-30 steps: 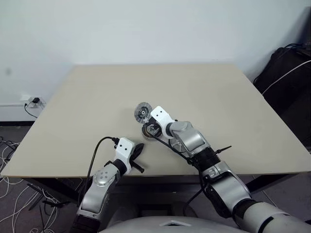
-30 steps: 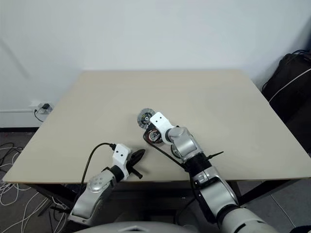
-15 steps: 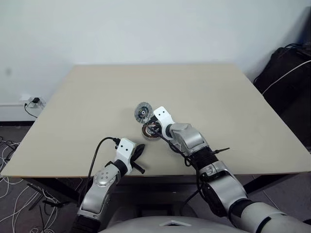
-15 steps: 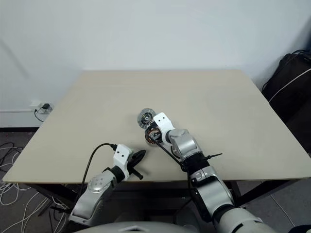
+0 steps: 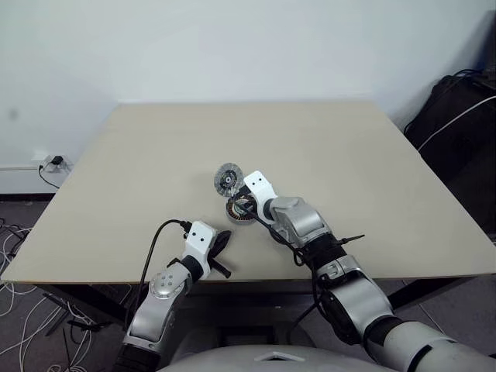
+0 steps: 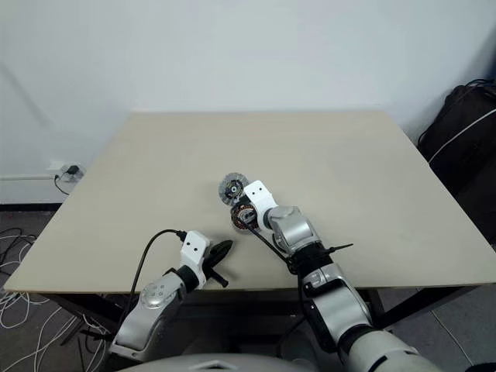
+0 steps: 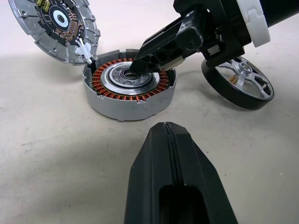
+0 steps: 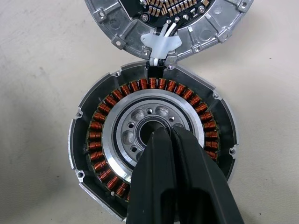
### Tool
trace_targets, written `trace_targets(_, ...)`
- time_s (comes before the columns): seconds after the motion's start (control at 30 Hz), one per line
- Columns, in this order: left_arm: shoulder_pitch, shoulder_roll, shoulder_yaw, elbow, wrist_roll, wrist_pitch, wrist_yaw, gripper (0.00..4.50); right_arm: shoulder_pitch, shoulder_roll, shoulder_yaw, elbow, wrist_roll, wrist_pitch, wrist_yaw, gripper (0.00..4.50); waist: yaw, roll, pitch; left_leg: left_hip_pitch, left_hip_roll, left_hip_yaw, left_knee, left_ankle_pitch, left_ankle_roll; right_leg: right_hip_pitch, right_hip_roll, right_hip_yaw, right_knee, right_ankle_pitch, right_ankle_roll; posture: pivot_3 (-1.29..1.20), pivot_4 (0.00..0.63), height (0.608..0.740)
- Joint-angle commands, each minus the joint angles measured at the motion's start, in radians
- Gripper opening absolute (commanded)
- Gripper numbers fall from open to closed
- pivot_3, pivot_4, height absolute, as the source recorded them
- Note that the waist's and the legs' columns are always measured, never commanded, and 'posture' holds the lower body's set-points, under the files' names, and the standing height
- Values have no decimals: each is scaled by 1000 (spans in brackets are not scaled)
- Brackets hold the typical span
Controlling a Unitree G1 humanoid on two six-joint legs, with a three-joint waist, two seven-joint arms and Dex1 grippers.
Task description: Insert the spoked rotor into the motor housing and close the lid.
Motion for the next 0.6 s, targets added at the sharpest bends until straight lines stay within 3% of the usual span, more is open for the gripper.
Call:
trace_targets(0.03, -5, -2, 2, -16, -8, -10, 4, 0, -26, -1, -1, -21, 11, 9, 15, 18, 0, 0, 0, 0, 0, 0, 0, 0, 0, 0, 0, 0, 0, 0, 0, 0, 0, 740)
trace_targets(0.07, -4, -2, 2, -16, -8, -10, 4, 0, -26, -2, -1, -22, 12, 10, 17, 18, 0, 0, 0, 0, 0, 0, 0, 0, 0, 0, 0, 0, 0, 0, 0, 0, 0, 740)
trace_targets(0.17, -3, -3, 2, -17, -8, -10, 3, 0, -24, -3, -2, -27, 16, 14, 25, 697, 0, 0, 0, 0, 0, 0, 0, 0, 0, 0, 0, 0, 0, 0, 0, 0, 0, 740)
trace_targets(0.33, -1, -2, 2, -18, -10, -9, 1, 0, -17, 2, -29, -72, 35, 14, 12, 2304, 0, 0, 0, 0, 0, 0, 0, 0, 0, 0, 0, 0, 0, 0, 0, 0, 0, 740)
trace_targets(0.57, 1, 3, 4, -22, -10, -7, -2, 0, 35, 1, -80, -275, 82, -6, -10, 2304, 1, 0, 0, -1, 0, 0, 0, 0, 0, -1, 0, 0, 0, 0, 0, 0, 0, 740)
trace_targets(0.6, 1, 4, 4, -23, -10, -6, -3, 0, 49, 0, -85, -310, 84, -9, -20, 2127, 1, 0, 0, -1, 0, 0, 0, 0, 0, -1, 0, 0, 0, 0, 0, 0, 0, 740)
